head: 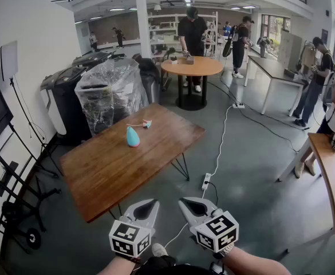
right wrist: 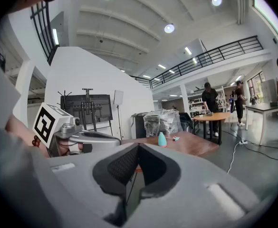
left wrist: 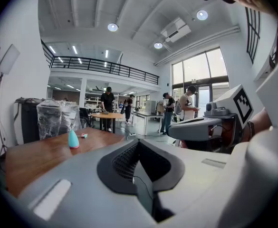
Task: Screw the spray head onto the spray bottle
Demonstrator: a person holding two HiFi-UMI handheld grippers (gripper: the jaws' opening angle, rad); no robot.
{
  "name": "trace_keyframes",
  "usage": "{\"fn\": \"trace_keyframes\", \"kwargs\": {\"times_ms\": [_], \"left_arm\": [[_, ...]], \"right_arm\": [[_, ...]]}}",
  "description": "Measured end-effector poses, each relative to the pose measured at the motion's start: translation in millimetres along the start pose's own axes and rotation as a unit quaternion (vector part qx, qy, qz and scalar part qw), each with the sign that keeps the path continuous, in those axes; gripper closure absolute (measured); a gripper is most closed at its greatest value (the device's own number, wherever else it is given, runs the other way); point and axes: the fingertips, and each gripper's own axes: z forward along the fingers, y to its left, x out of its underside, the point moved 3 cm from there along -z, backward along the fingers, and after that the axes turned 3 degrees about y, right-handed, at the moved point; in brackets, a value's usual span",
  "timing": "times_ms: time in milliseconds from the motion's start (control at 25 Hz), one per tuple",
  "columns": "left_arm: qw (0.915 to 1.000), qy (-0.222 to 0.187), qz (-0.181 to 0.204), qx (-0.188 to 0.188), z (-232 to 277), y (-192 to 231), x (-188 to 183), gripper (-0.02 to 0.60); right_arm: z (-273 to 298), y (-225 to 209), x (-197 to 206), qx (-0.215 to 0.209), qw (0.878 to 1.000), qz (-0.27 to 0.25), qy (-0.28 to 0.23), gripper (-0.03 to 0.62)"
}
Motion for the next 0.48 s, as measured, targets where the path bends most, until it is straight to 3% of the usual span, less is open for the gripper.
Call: {"fn": "trace_keyframes", "kwargs": {"times_ms": [240,480], "left_arm": [[0.9999,-0.013,-0.005,0.006,46,39,-9,0.566],[0.9992,-0.021,-0.033,0.008,90,116,-17,0.566]], "right_arm": [[43,-40,-6,0.011,1.0,-0.005,0.004,0.603],[121,-70,-26,0.016,0.999,-0.016,0.025,0.603]]}}
